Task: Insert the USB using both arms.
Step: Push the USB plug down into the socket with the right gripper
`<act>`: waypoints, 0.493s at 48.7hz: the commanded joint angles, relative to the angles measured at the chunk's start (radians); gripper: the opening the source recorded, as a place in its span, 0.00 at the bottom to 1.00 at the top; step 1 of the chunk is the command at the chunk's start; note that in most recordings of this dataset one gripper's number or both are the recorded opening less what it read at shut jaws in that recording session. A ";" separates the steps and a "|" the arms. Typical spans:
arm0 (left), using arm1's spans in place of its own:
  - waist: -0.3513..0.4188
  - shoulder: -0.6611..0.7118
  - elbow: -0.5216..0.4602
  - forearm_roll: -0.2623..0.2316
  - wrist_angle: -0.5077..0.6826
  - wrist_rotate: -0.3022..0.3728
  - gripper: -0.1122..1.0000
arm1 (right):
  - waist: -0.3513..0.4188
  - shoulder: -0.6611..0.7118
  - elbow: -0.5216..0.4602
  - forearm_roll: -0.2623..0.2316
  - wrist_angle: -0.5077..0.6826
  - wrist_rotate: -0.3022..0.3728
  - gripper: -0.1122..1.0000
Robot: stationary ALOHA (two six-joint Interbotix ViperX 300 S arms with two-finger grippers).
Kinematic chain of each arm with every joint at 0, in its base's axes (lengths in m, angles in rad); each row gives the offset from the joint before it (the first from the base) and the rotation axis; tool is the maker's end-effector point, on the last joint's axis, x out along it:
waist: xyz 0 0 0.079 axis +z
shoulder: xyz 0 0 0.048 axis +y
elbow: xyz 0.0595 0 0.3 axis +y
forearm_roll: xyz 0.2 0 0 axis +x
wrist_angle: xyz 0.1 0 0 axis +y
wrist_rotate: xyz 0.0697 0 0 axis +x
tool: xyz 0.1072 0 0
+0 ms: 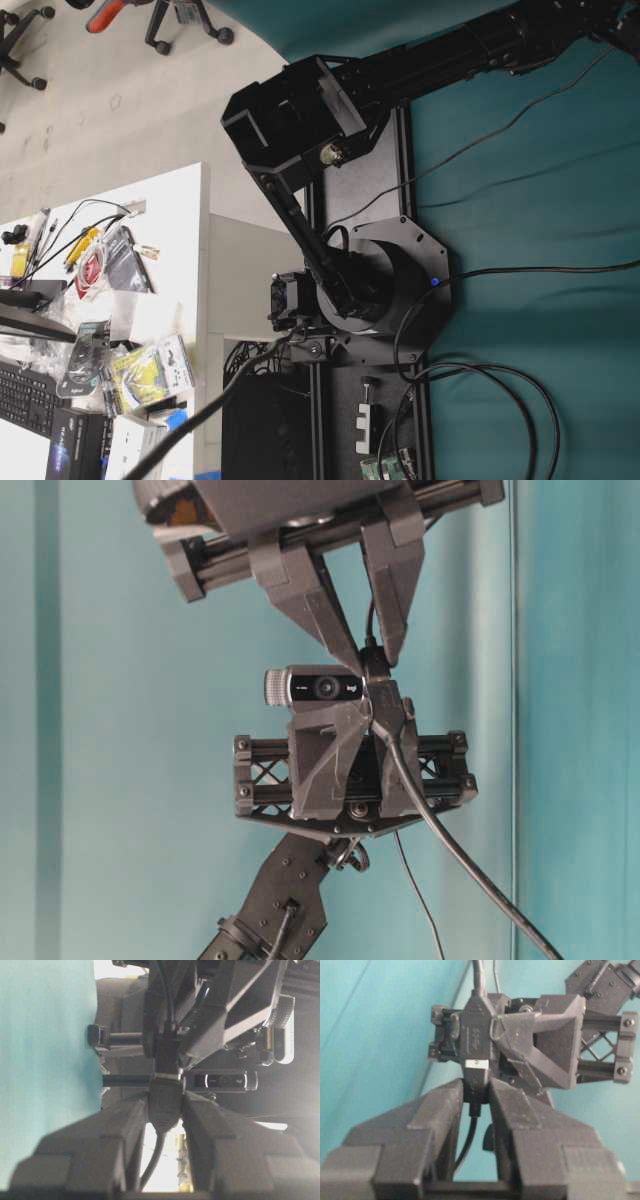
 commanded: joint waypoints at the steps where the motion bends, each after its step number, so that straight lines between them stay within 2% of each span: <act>1: 0.017 -0.014 -0.037 -0.006 -0.008 -0.011 0.37 | 0.020 -0.002 -0.040 -0.009 -0.021 -0.002 0.29; 24: 0.023 0.009 -0.061 -0.002 0.009 -0.009 0.36 | 0.025 0.006 -0.067 -0.009 -0.087 -0.003 0.29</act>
